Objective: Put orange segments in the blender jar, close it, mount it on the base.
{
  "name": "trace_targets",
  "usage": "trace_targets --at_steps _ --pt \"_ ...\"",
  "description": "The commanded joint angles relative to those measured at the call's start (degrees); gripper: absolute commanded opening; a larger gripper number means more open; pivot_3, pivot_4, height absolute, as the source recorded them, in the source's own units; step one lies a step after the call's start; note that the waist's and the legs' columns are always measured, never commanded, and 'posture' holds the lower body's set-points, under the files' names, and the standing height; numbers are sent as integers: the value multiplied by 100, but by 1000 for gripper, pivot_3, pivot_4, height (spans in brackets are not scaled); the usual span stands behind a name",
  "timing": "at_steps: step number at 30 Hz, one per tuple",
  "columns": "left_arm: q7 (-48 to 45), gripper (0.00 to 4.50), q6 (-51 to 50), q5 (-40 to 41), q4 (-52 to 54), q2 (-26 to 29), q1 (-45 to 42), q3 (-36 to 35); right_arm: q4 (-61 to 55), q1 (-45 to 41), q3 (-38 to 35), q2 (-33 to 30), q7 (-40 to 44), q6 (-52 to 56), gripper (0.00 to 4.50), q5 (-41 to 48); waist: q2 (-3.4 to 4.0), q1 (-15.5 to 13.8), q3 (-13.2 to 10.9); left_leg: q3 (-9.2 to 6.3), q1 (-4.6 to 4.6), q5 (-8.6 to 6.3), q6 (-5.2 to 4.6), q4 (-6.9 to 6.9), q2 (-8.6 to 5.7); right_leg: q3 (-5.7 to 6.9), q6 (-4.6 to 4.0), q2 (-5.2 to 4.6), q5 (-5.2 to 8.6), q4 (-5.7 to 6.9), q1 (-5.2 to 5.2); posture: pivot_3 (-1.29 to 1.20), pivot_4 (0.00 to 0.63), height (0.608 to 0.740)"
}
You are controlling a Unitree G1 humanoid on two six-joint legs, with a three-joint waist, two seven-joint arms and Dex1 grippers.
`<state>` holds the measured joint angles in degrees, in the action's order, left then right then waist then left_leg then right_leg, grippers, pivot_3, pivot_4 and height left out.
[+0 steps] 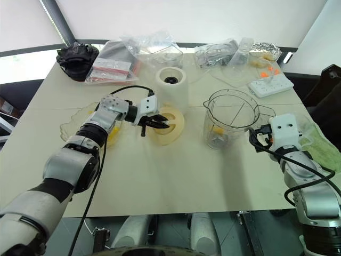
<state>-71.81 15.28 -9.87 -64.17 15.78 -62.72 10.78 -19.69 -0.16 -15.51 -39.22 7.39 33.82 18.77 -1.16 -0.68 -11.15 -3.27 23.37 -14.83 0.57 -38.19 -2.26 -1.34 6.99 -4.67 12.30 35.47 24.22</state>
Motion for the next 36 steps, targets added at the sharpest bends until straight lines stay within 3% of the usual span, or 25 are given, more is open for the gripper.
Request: trace_targets --at_steps 1,12,15,20,21,25,28,36 --pt "228 257 90 116 164 103 -191 -105 86 -246 -236 173 4 -156 4500 -100 0 2 0 0 0 0 0 0 0 0 0 0 0 1 0 0 150 740" --pt "321 257 125 128 189 164 -182 -94 512 -682 -239 759 -21 -312 4500 -301 2 8 1 1 -2 1 1 -2 -2 0 -2 1 -1 6 0 0 150 740" --pt "312 257 118 147 247 175 -157 -95 665 -785 -335 964 -98 -404 3656 -300 2 7 1 1 -3 1 1 -3 -2 0 -2 1 -1 10 0 0 150 740" --pt "289 257 122 171 337 193 -122 -101 830 -849 -443 1174 -146 -534 1156 -315 6 6 3 0 -3 1 1 -3 -4 0 -2 0 -1 14 1 0 150 740" --pt "278 257 121 179 354 198 -118 -101 858 -850 -448 1192 -145 -566 1002 -322 5 -12 3 0 -5 1 1 -3 -4 -2 -2 0 -2 15 1 0 150 740" --pt "141 257 38 281 565 221 -63 -112 864 -794 -472 1289 -139 -713 993 -309 5 -9 3 -3 -3 2 2 -6 -7 1 -1 -2 -2 17 -1 0 150 740" --pt "-174 257 -571 692 983 252 -79 -333 630 -716 -461 1427 -44 -752 993 -156 6 -2 3 -3 -4 2 2 -6 -7 0 -1 -2 -2 20 0 0 150 740" --pt "-1114 257 -2684 1673 3480 1074 311 -509 -257 -423 -177 1803 115 -396 993 196 13 188 0 -15 -6 2 2 0 1 -4 -5 2 0 55 21 0 150 740"
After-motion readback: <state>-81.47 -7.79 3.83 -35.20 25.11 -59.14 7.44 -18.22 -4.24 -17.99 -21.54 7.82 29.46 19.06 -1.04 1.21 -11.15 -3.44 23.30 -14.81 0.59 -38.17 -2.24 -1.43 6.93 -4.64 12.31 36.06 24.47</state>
